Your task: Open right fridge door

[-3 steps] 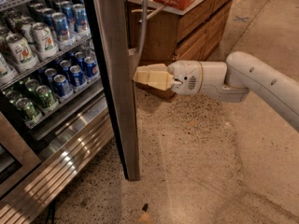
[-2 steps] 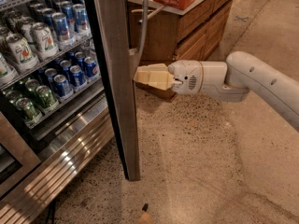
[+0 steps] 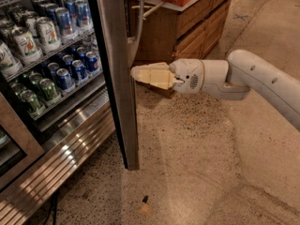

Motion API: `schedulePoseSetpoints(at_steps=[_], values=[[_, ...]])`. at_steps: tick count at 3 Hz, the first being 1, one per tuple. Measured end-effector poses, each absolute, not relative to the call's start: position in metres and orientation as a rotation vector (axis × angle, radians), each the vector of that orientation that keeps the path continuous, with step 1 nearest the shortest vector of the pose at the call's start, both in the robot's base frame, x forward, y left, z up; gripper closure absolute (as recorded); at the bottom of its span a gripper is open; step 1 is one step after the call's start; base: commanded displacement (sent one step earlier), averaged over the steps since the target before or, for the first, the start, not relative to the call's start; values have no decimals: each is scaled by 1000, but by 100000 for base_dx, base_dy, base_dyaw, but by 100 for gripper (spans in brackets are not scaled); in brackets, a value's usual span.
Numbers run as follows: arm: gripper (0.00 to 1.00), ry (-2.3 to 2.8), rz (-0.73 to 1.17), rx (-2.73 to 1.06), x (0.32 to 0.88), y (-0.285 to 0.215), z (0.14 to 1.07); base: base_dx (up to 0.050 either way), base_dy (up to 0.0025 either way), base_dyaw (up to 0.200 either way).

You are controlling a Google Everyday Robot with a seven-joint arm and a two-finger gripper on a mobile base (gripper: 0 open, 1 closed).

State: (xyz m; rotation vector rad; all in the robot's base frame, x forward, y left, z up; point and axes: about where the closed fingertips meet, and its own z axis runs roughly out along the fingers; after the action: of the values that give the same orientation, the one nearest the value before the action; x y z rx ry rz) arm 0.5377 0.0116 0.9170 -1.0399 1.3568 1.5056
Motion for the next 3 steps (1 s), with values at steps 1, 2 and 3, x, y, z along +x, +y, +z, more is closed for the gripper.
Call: schedulePoseSetpoints(at_steps=[1, 2, 3], values=[[100, 1357, 1506, -1040, 538, 12, 917, -5005, 4, -38], [100, 1357, 1506, -1040, 538, 12, 917, 0, 0, 0], [81, 1357, 1506, -1040, 538, 12, 917, 0, 0, 0]])
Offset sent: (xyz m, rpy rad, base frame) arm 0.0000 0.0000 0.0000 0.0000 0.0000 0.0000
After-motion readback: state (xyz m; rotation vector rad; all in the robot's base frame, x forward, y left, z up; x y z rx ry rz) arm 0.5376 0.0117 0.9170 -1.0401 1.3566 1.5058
